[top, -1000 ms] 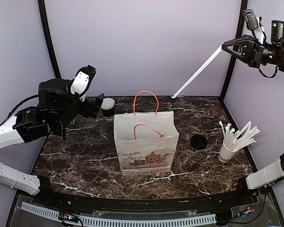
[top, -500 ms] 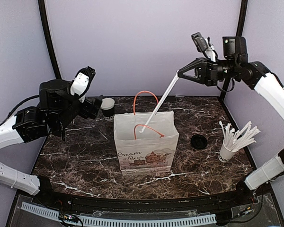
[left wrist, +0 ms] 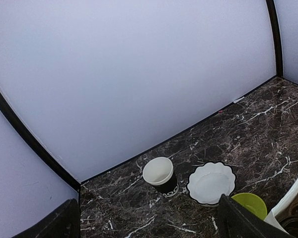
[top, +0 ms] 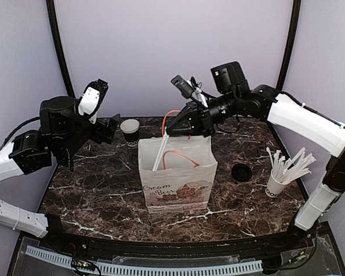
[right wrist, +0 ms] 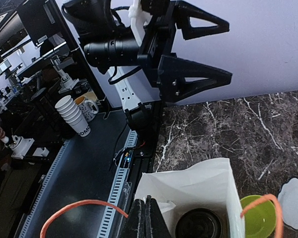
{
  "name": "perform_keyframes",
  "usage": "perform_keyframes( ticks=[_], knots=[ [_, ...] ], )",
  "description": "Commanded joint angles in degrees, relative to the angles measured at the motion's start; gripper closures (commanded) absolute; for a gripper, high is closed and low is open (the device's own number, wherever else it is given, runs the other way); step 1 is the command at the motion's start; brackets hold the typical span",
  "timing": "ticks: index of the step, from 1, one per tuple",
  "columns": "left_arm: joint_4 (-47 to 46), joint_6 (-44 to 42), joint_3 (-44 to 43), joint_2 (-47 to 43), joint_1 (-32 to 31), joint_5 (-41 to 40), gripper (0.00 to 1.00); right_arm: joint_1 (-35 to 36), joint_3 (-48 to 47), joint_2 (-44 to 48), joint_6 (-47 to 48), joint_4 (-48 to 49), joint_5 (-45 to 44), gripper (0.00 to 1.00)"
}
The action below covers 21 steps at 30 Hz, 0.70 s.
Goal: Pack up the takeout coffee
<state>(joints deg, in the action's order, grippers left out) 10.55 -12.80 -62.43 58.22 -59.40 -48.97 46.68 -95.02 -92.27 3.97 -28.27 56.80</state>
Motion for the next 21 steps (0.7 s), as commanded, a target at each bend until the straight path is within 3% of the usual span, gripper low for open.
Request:
perform_keyframes(
  ticks=[1, 6, 10, 12, 21],
  knots=[
    [1.7, 1.7, 1.1, -2.0, 0.2, -1.0, 0.02, 5.0, -3.0, -2.6, 5.1, -2.5, -3.8, 1.0],
    [2.1, 2.3, 2.1, -3.3, 0.2, -1.0, 0.02, 6.5, -3.6, -4.0, 7.4, -5.2, -5.8, 1.0],
    [2.7, 2.4, 2.7, -3.8, 0.2, -0.8, 0.02, 6.2, -7.4, -4.7, 12.8, -12.9, -8.6, 0.72],
    [2.9, 2.4, 2.9, -3.9, 0.2, -0.8, 0.02, 5.2, -9.6, -4.6, 14.8, -17.1, -9.0, 0.66],
    [2.0, 0.8, 3.4, -2.8, 0.5, -0.7, 0.01, -4.4, -8.7, 5.3, 21.5, -24.5, -14.1, 0.59]
  ],
)
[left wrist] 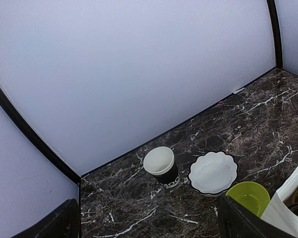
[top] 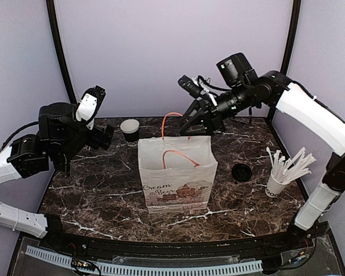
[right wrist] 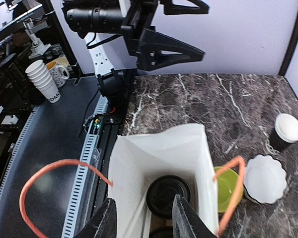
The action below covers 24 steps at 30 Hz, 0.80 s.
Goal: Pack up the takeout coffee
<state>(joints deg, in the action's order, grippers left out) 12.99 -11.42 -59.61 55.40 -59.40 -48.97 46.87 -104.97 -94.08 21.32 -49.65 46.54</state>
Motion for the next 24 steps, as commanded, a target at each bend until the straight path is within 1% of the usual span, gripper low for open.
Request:
perform_keyframes(
  ticks=[1, 4, 6, 7, 9, 10, 11, 12, 15, 16, 17, 19, 21, 24],
  knots=[
    [-0.3, -0.2, 0.5, 0.1, 0.7, -0.5, 0.01, -6.6, 2.8, 9.2, 4.3, -2.1, -4.6, 0.57],
    [1.7, 2.8, -0.5, 0.4, 3.2, 2.1, 0.01, -13.8, 10.4, 15.9, 2.8, 3.1, -6.2, 0.56],
    [3.2, 5.4, -1.6, 0.5, 6.0, 5.2, 0.01, -18.3, 15.8, 20.2, 0.6, 7.7, -9.1, 0.5],
    [4.1, 6.4, -2.5, 0.6, 8.1, 7.3, 0.01, -21.0, 18.9, 21.6, -1.0, 9.9, -11.7, 0.45],
    [5.0, 8.4, -3.7, 0.8, 11.1, 10.4, 0.01, -25.5, 23.1, 24.0, -5.3, 13.9, -15.3, 0.29],
    [5.1, 9.1, -4.0, 0.9, 11.9, 11.3, 0.01, -27.7, 25.5, 25.2, -7.5, 16.2, -17.0, 0.19],
    [5.1, 9.3, -4.3, 1.1, 13.5, 12.7, 0.01, -30.2, 27.9, 26.5, -9.7, 19.0, -18.9, 0.05],
    [5.2, 9.6, -4.5, 1.3, 14.3, 13.3, 0.01, -32.5, 30.5, 27.7, -11.4, 21.4, -21.1, 0.02],
    [6.4, 10.4, -5.8, 3.3, 18.7, 17.4, 0.01, -38.7, 35.9, 30.6, -16.8, 29.1, -29.5, 0.02],
    [6.9, 11.0, -6.2, 3.8, 19.7, 19.0, 0.01, -40.0, 37.2, 31.3, -19.0, 31.4, -33.7, 0.02],
    [7.7, 11.1, -6.8, 5.0, 21.1, 19.5, 0.01, -40.5, 38.3, 31.8, -20.3, 33.0, -37.2, 0.01],
    [7.7, 11.2, -7.1, 6.2, 21.9, 20.5, 0.01, -41.0, 39.4, 32.7, -21.2, 34.6, -42.2, 0.02],
    [6.6, 11.2, -6.5, 6.4, 22.0, 20.9, 0.01, -41.5, 39.4, 33.7, -21.3, 34.8, -44.4, 0.02],
    [4.3, 11.2, -5.0, 5.1, 22.1, 20.8, 0.01, -42.2, 39.5, 35.0, -21.2, 34.5, -44.5, 0.01]
  ],
)
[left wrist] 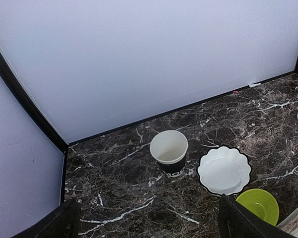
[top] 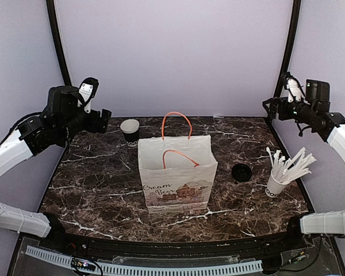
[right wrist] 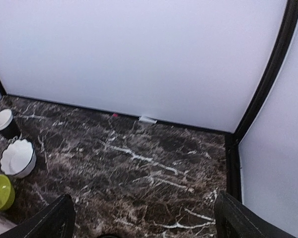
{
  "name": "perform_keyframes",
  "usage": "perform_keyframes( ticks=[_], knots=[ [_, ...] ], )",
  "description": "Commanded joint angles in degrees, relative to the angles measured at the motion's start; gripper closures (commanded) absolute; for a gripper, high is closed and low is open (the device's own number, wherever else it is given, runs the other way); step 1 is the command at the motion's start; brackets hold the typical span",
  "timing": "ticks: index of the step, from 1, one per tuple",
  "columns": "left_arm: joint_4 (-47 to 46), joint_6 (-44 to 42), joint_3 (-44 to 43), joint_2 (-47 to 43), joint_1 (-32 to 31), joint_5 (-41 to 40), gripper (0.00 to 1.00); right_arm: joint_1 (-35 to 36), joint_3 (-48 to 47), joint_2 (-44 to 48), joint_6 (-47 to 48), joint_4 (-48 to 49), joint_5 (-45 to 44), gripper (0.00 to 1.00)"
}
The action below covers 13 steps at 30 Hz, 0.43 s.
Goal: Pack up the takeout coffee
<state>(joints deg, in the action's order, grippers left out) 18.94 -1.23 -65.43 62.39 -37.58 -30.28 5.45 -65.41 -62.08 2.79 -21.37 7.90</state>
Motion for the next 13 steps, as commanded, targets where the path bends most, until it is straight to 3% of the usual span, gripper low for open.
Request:
perform_keyframes(
  ticks=[1, 13],
  knots=[
    [-2.7, 1.1, 1.7, -2.2, 0.3, 2.1, 0.01, -1.0, -0.1, 3.2, -2.6, 6.0, -5.8, 0.01],
    [-4.6, -0.8, 4.6, -4.9, 0.4, 0.9, 0.01, -3.8, -4.4, 4.2, -2.3, 2.1, 0.5, 0.02]
  ],
)
